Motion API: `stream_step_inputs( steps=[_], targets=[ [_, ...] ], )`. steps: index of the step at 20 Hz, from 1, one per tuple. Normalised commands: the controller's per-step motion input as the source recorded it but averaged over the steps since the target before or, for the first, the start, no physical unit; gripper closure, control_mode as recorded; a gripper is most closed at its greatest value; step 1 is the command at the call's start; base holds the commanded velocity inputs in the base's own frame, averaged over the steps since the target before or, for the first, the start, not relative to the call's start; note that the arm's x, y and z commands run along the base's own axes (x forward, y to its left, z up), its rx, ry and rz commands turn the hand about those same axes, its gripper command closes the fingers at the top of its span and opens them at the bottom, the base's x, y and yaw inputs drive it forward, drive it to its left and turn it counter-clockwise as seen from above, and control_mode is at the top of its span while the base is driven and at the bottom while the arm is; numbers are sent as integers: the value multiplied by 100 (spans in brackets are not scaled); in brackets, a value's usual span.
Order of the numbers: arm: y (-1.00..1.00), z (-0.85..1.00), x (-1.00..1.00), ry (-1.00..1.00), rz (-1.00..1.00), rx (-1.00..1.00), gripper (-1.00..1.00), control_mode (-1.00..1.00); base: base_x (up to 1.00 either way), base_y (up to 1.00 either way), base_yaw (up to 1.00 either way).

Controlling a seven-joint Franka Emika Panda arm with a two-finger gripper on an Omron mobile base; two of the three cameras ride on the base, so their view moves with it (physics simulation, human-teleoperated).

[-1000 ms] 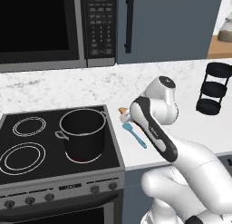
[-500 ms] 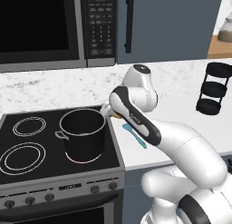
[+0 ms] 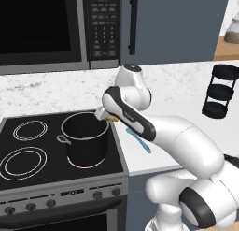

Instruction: Put the potato and lemon in the pot. Retrieve the spatula and lightly stir the vegetables in the pot.

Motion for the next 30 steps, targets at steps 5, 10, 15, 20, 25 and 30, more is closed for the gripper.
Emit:
stream_step_inputs(
  steps=[5,10,15,20,25,30],
  targets=[
    [48,-28,18,4,0,0,100,-100,0,0,0],
    [30,-8,29,14,0,-3,100,-100,0,0,0],
    [34,-36,27,4,0,-5,100,-100,0,0,0],
    [32,-34,19,0,0,-3,100,-100,0,0,0],
    [17,-31,14,0,0,-1,100,-100,0,0,0],
    [10,-34,15,0,0,0,100,-100,0,0,0]
  ],
)
